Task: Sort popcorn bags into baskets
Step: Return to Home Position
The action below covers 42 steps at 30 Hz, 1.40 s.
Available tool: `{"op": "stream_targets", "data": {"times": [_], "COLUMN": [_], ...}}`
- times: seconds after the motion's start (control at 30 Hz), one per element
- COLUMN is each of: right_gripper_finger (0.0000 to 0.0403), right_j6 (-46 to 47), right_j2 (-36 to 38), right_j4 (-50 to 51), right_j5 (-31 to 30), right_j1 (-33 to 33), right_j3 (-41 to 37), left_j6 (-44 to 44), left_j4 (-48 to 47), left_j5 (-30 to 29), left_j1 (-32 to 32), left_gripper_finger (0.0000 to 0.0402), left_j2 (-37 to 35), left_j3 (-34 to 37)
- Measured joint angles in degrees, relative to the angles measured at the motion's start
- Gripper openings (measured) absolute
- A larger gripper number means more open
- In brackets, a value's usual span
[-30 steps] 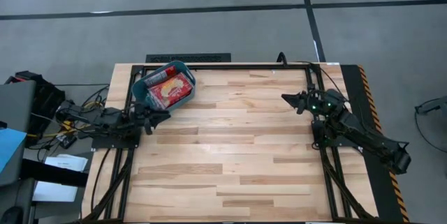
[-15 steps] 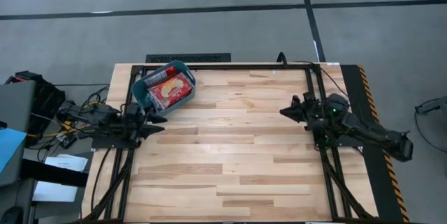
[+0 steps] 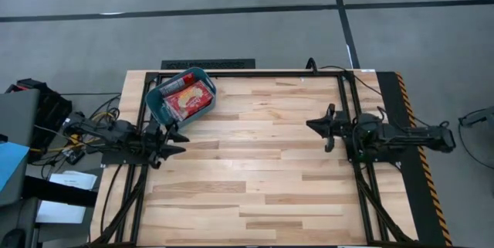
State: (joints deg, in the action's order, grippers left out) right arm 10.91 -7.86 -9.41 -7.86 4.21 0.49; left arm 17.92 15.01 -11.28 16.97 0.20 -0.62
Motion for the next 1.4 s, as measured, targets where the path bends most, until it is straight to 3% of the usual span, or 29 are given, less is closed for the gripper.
{"op": "stream_targets", "data": {"times": [0.23,0.43,0.77,1.07,1.4], "right_gripper_finger": [0.0060,0.0060,0.0060,0.0060,0.0060], "right_j6": [-1.68,0.01,-0.26,-0.27,-0.39], "right_j2": [-0.01,0.07,0.07,0.00,0.00], "right_j4": [5.85,4.76,6.23,7.30,7.27], "right_j5": [0.37,4.57,4.47,4.93,4.92], "right_j1": [2.71,4.96,4.94,4.94,4.94], "right_j3": [-0.09,-0.11,-0.14,-0.17,-0.18], "left_j6": [-3.92,-4.23,-6.16,5.95,7.18], "left_j4": [-0.45,-1.63,-5.80,-12.73,-13.04], "left_j5": [-1.55,-2.85,-4.44,-4.16,-4.22], "left_j1": [-0.03,-0.04,-0.04,-0.02,-0.02], "left_gripper_finger": [0.0183,0.0183,0.0183,0.0183,0.0183], "left_j2": [0.03,0.03,0.03,0.53,0.53], "left_j3": [0.04,0.07,0.13,-0.33,-0.44]}}
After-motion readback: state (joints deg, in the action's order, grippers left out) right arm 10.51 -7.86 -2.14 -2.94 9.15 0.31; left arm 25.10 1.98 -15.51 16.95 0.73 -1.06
